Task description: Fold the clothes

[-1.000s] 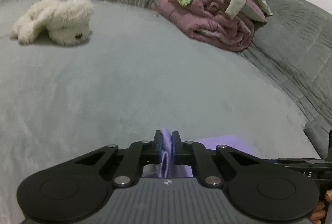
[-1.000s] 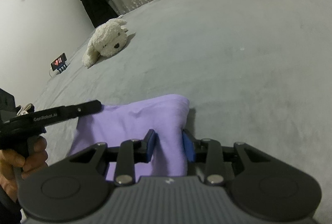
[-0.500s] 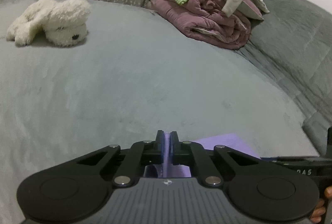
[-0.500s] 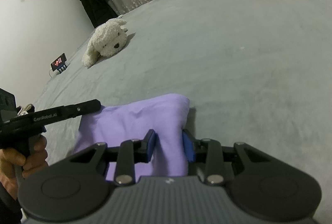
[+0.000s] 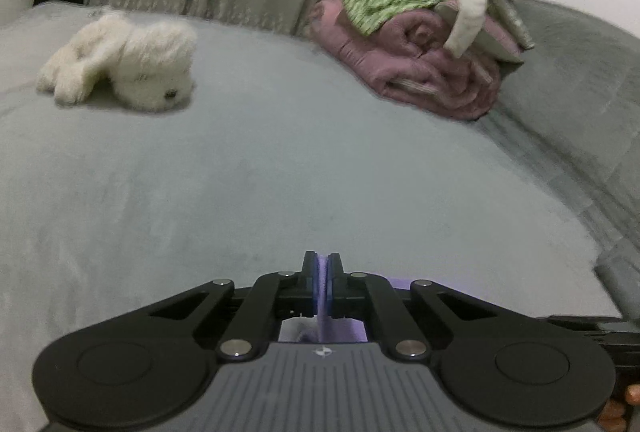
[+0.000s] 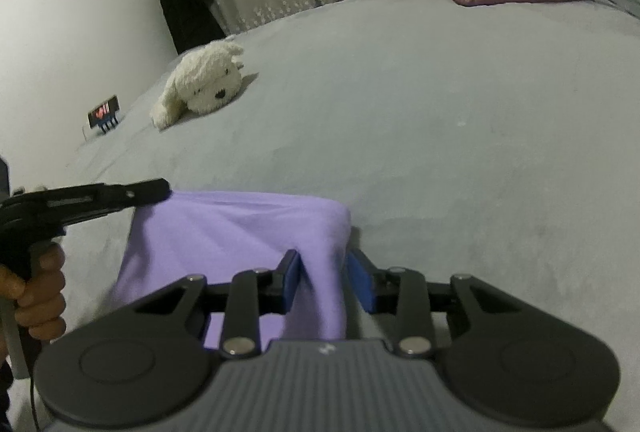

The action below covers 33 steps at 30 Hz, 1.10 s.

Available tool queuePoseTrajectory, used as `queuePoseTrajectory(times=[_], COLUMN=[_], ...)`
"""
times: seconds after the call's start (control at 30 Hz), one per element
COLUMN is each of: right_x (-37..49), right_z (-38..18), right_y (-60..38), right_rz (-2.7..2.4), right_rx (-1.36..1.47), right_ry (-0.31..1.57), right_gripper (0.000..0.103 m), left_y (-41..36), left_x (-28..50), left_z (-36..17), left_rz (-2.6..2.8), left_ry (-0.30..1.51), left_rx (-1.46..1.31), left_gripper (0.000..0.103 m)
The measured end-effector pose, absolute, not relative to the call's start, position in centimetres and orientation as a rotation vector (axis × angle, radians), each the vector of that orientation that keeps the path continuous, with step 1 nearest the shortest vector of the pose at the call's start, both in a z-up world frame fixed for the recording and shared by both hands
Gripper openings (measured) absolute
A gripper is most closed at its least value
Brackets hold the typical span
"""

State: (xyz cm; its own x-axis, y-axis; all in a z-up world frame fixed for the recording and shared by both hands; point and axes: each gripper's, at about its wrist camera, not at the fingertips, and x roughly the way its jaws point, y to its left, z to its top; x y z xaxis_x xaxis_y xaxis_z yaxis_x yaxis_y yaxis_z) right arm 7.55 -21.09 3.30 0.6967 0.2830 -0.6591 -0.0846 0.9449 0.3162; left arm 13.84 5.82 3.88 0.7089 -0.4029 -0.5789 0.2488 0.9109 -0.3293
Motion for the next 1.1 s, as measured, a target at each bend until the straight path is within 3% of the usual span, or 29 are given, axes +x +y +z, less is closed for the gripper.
queuePoseTrajectory(times=[0.2,0.33,0.47,0.73,1.1], right_x=[7.7,7.3,6.9,7.8,8.0], right_z=[3.2,4.7,5.7,4.0,3.3], right_y=[-21.2,-21.7,-21.7,-21.0,-21.2], right_rz=[0.203,0.212,0.246,0.274,0.289], right_rx=[0.281,0.285,0.272,0.248,0.252], right_ry=[0.785,0.741,0.724,0.862,0.842], right_gripper=[0.03,0.028,0.014,0.014,0.014], left_y=[6.1,6.9,7.7,5.9,2.9], left_x=[14.1,14.0,13.2,9.3,6.9], left_z=[2.6,3.4,4.6,5.1,3.3], left_rz=[-0.338,-0.303,-0.269,-0.284,-0.322], left_ry=[0.745,0.743,0.719,0.736,0.829], left_rx=[-0.265,-0.316,-0.342,-0.284,-0.217], left_gripper=[0.006,0.018,0.018,0.018,0.018])
